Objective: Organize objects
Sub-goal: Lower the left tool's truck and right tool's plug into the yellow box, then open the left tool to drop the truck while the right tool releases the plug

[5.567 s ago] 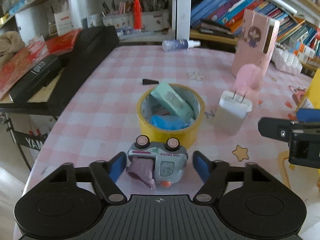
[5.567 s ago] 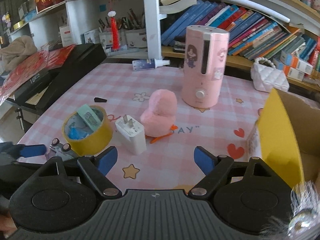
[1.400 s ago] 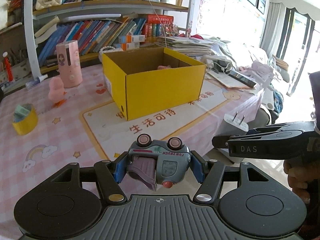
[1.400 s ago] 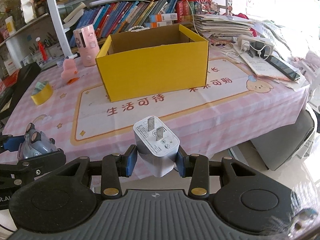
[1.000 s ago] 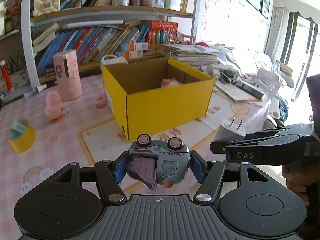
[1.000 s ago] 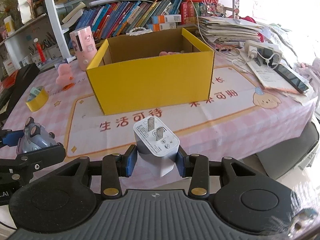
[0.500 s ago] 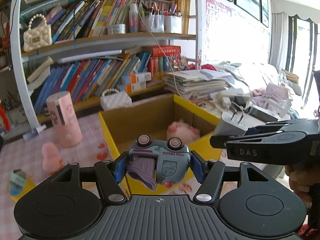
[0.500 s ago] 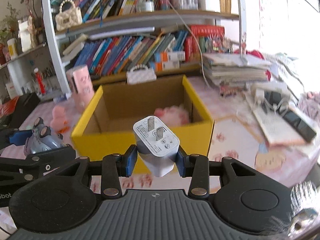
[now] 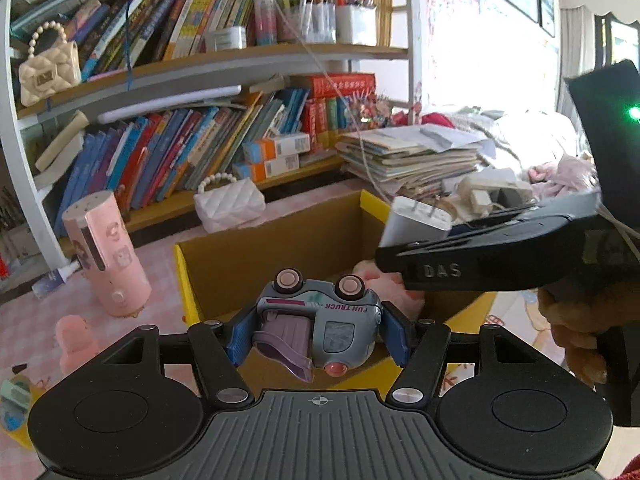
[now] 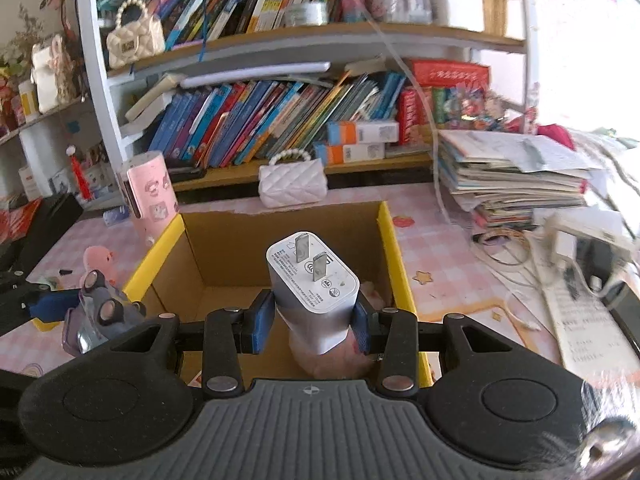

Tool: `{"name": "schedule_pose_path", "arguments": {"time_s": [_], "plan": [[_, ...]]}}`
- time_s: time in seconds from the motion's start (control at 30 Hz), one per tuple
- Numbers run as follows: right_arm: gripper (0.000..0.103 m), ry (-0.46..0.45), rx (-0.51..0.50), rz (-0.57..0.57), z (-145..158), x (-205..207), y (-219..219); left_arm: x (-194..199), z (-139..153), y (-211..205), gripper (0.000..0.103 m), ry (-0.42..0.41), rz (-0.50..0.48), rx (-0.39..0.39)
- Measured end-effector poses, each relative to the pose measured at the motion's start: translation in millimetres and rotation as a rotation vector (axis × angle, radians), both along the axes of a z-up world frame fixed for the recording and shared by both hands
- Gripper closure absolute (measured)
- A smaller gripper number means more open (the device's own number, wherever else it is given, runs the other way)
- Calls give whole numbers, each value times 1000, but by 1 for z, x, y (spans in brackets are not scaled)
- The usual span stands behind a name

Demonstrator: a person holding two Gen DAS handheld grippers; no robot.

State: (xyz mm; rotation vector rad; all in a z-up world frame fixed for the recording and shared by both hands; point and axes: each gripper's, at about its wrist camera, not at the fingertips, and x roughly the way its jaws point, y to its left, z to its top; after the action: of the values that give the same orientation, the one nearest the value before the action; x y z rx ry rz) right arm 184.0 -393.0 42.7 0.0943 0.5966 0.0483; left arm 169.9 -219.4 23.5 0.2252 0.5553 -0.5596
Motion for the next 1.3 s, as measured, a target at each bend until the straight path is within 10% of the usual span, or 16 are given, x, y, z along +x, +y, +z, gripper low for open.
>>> {"name": "schedule_pose_path", "arguments": {"time_s": [1.3], "plan": [[65,217,-139,334,-43,92,30,30,-26,-11,38,118,101,54]]}}
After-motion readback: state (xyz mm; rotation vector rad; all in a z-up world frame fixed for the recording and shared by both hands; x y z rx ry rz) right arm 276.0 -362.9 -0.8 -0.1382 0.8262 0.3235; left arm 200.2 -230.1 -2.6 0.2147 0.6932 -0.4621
